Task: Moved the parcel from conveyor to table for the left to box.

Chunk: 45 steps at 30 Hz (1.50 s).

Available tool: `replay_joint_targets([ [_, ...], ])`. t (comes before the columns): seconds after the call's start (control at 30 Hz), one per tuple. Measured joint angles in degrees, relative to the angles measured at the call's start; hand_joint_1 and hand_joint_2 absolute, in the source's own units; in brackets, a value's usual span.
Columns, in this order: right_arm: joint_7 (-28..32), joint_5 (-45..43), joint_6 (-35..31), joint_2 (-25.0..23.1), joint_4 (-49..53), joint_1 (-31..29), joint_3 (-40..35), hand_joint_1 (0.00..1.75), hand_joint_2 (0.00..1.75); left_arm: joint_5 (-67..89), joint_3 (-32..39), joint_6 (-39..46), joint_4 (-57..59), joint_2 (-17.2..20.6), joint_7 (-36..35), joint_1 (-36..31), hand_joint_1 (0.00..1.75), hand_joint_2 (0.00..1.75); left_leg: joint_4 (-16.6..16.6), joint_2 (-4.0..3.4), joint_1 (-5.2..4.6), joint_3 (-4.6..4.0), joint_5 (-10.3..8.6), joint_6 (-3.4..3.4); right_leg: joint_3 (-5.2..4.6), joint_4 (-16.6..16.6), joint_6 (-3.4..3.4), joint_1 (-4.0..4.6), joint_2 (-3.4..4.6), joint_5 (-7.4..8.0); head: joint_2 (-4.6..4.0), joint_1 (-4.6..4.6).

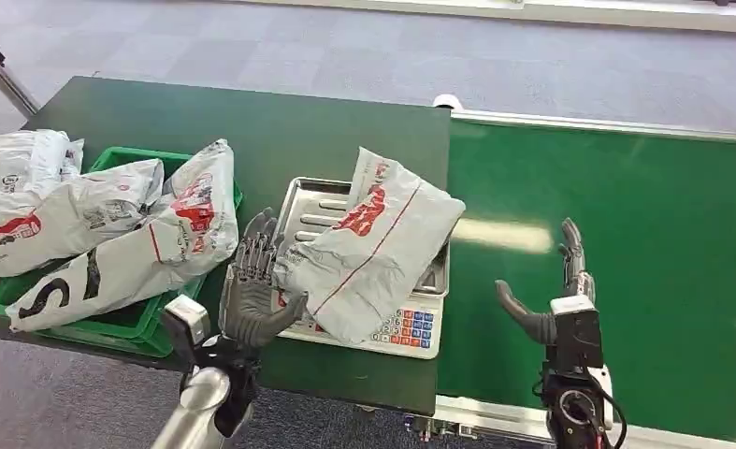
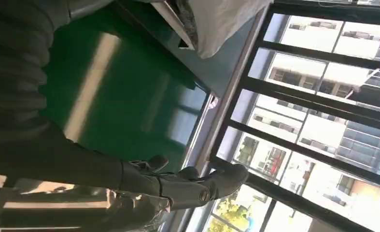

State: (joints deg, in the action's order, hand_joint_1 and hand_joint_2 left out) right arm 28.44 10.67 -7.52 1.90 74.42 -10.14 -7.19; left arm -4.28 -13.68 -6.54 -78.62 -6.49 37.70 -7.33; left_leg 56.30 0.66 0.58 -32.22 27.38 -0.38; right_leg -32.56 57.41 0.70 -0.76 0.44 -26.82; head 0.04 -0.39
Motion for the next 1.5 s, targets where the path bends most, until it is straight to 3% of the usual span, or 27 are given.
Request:
replay_joint_targets([
  [0.17, 0.9, 1.6, 1.3, -0.8, 1.7, 4.3, 2.8, 0.0, 1.75, 3.4, 0.7, 3.3, -1.1, 0.0, 0.2, 1.2, 0.0, 1.75, 0.0, -0.03, 0.0, -0.01, 0.01, -0.01, -0.04, 0.0, -0.01, 0.0, 0.01, 0.0, 0.0, 0.0],
  [0.3, 1.2, 1.4, 2.1, -1.6, 3.4, 6.3, 3.8, 0.0, 1.75, 17.2, 0.5, 12.8, -2.2, 0.0, -1.0, 1.4, 0.0, 1.75, 0.0, -0.02, 0.0, 0.0, 0.01, -0.02, -0.04, 0.0, -0.01, 0.0, 0.01, 0.0, 0.0, 0.0],
  [0.37, 1.2, 1.3, 2.6, -2.0, 4.2, 7.1, 4.1, 0.0, 1.75, 25.5, 0.1, 17.7, -2.6, 0.1, -3.3, 1.0, 0.0, 1.75, 0.0, -0.03, 0.0, 0.01, 0.0, -0.02, -0.04, 0.0, -0.01, 0.0, 0.01, 0.0, 0.0, 0.02],
  [0.63, 1.1, 2.8, 4.4, -3.7, 4.7, 7.8, 4.8, 0.0, 1.75, 43.6, -1.5, 21.7, -1.8, 1.2, -13.9, -3.9, 0.0, 1.75, 0.0, -0.03, 0.0, 0.02, -0.01, -0.01, -0.04, 0.0, -0.01, 0.0, 0.02, 0.01, 0.0, 0.0],
  [0.93, 0.6, 4.0, 5.8, -5.0, 4.4, 7.0, 5.6, 0.0, 1.75, 51.8, -4.8, 14.3, 3.3, 1.6, -21.2, -10.8, 0.0, 1.75, 0.0, -0.04, 0.0, 0.0, -0.01, -0.01, -0.06, 0.0, -0.01, 0.0, 0.01, 0.01, 0.0, 0.02],
  [1.5, 0.5, 4.7, 6.1, -5.4, 3.8, 7.2, 7.0, 0.0, 1.75, 59.3, -13.7, 5.5, 17.3, 2.0, -23.6, -24.8, 0.0, 1.75, 0.0, -0.08, 0.0, -0.03, -0.02, -0.01, -0.11, 0.0, -0.01, 0.0, 0.12, 0.03, 0.0, 0.0],
])
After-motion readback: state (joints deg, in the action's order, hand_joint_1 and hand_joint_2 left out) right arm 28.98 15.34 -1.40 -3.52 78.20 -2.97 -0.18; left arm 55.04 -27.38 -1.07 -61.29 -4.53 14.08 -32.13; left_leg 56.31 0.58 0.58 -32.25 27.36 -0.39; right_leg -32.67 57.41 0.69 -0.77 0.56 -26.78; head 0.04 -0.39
